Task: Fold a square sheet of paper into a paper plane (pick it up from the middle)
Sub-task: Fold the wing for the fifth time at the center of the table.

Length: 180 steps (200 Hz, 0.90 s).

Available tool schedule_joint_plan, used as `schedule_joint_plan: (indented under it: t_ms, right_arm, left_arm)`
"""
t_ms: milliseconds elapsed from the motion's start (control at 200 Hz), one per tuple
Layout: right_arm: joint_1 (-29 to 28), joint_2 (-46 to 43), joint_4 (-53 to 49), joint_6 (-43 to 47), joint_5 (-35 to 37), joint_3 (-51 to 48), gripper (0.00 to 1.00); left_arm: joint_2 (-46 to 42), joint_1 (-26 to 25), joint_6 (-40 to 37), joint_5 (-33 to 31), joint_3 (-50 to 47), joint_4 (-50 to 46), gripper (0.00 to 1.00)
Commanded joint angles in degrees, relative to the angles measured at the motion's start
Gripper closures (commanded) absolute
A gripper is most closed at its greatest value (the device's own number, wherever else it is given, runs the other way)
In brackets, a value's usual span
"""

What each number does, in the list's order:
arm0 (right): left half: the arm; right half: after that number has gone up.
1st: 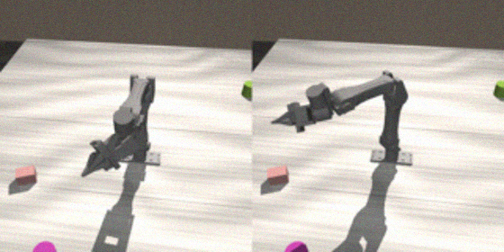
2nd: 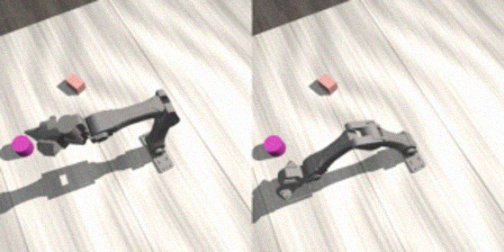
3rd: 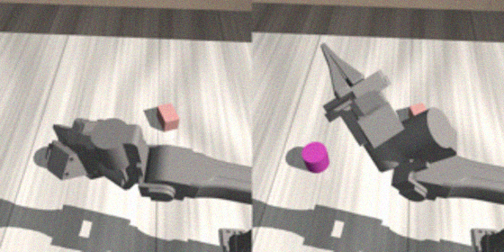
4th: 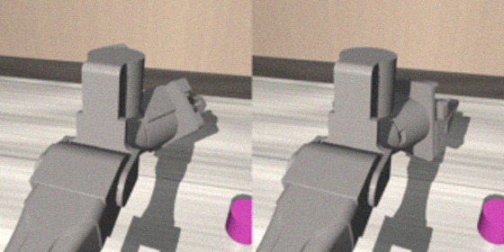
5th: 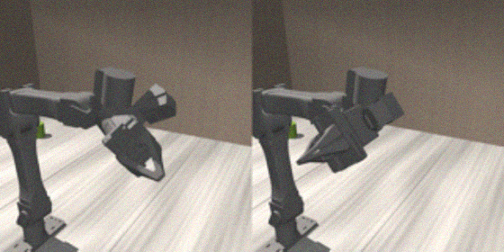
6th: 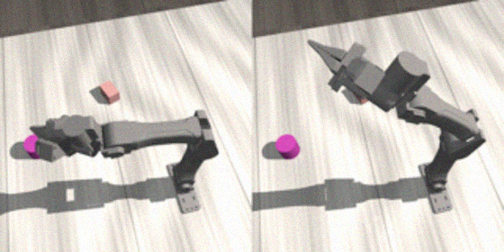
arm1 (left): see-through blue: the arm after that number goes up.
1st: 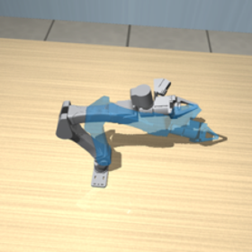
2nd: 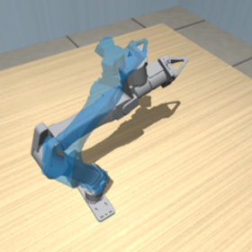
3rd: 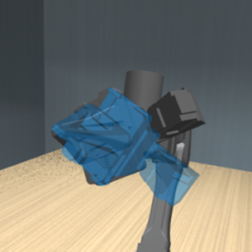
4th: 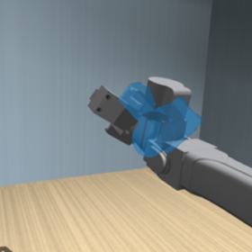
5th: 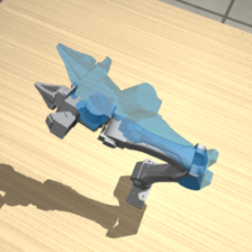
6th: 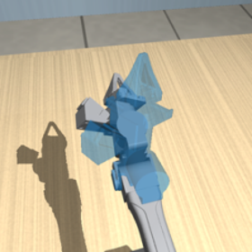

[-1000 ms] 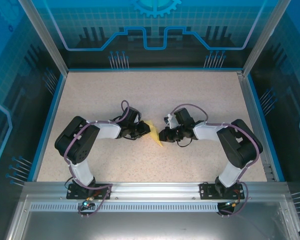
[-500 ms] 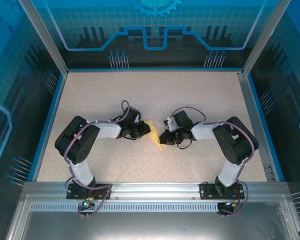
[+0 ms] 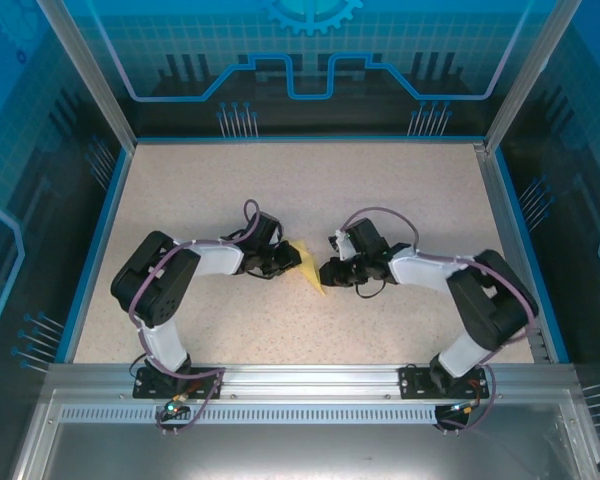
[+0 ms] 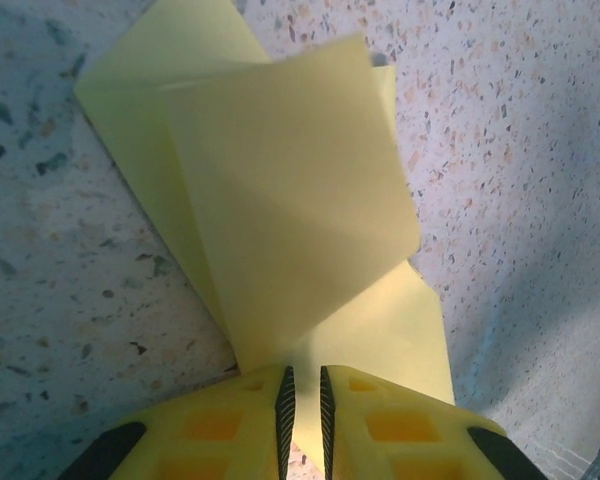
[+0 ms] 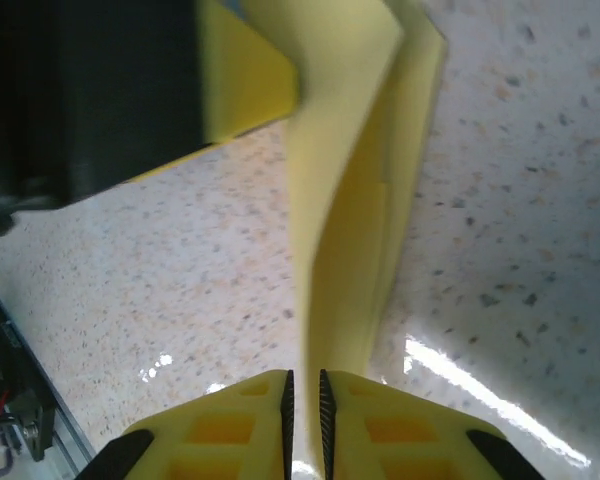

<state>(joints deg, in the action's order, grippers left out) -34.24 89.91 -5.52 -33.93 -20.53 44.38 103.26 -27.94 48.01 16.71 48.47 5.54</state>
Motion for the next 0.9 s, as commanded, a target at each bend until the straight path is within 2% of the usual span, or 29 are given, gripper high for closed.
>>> schedule_joint_plan:
  t_ms: [0, 85, 220, 460, 895]
  right_arm:
    - [-3.95, -3.99, -7.93, 2.52, 10.77, 2.74, 0.82]
    - [-5.95, -2.97, -9.84, 3.06, 11.92, 5.11, 0.82]
    - [-8.22, 2.67, -10.65, 3.23, 9.84, 9.86, 0.86]
    - [-8.39, 10.17, -11.42, 2.75, 8.36, 14.84, 0.89]
    - [-7.67, 13.28, -15.46, 4.01, 10.24, 13.78, 0.91]
  left_arm:
    - [2.02, -0.42, -0.76, -2.30, 0.51, -4.91, 0.79]
    - [2.20, -0.42, -0.55, -2.34, 0.62, -4.93, 0.79]
    - [2.48, -0.53, -0.56, -2.36, 0.76, -5.01, 0.80]
    - [2.38, -0.52, -0.48, -2.51, 0.67, -5.20, 0.81]
    - [2.66, -0.47, -0.54, -3.53, 0.69, -6.10, 0.81]
